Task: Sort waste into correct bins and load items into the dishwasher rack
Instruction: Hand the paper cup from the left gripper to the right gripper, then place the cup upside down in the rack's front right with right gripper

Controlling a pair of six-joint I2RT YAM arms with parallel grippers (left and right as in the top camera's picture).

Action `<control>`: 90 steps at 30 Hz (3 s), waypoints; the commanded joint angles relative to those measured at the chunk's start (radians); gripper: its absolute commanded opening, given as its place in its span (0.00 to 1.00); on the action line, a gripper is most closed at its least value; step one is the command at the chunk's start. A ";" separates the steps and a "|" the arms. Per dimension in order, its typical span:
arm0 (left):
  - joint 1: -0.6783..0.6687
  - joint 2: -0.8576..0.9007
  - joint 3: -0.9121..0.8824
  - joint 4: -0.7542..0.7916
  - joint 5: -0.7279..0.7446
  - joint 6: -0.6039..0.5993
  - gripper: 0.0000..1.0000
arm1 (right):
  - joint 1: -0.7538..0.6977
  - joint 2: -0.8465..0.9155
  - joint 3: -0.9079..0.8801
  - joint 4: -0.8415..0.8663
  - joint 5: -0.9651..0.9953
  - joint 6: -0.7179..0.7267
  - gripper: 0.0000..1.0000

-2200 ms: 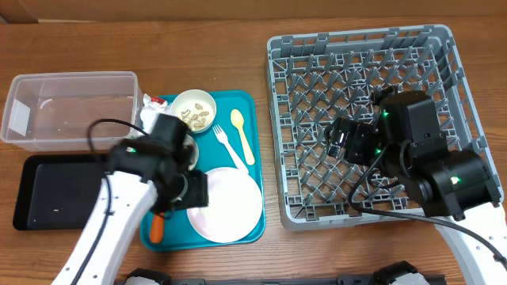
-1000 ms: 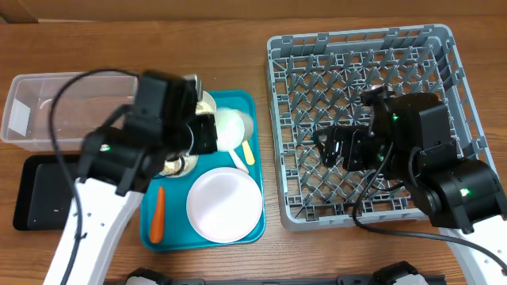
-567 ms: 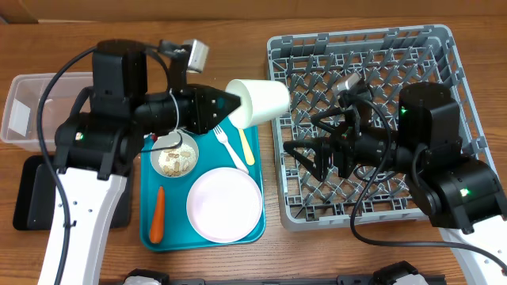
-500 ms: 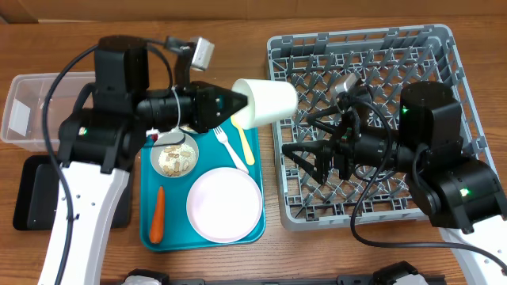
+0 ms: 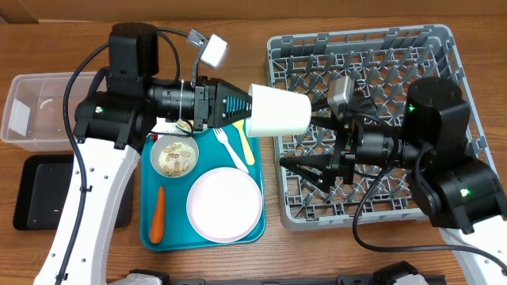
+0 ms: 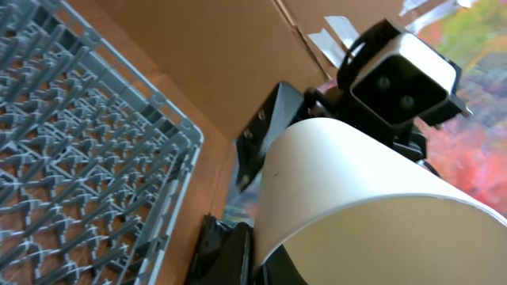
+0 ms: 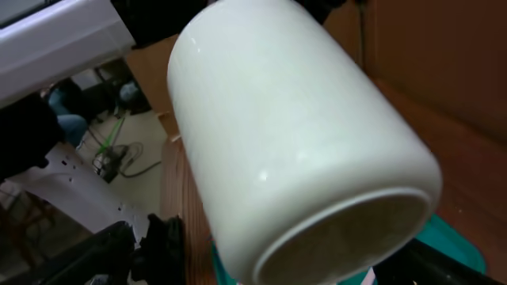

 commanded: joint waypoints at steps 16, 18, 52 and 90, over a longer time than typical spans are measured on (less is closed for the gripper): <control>-0.019 -0.001 0.021 0.014 0.058 0.040 0.04 | -0.051 0.016 0.027 0.170 -0.175 0.124 0.84; -0.028 -0.001 0.021 0.014 0.039 0.040 0.04 | -0.051 0.027 0.027 0.169 -0.231 0.124 0.74; -0.011 -0.001 0.021 0.005 -0.010 0.042 0.78 | -0.052 0.011 0.027 0.193 0.009 0.300 0.44; 0.062 -0.001 0.021 -0.352 -0.795 0.152 1.00 | -0.333 0.060 0.025 -0.922 0.999 0.562 0.50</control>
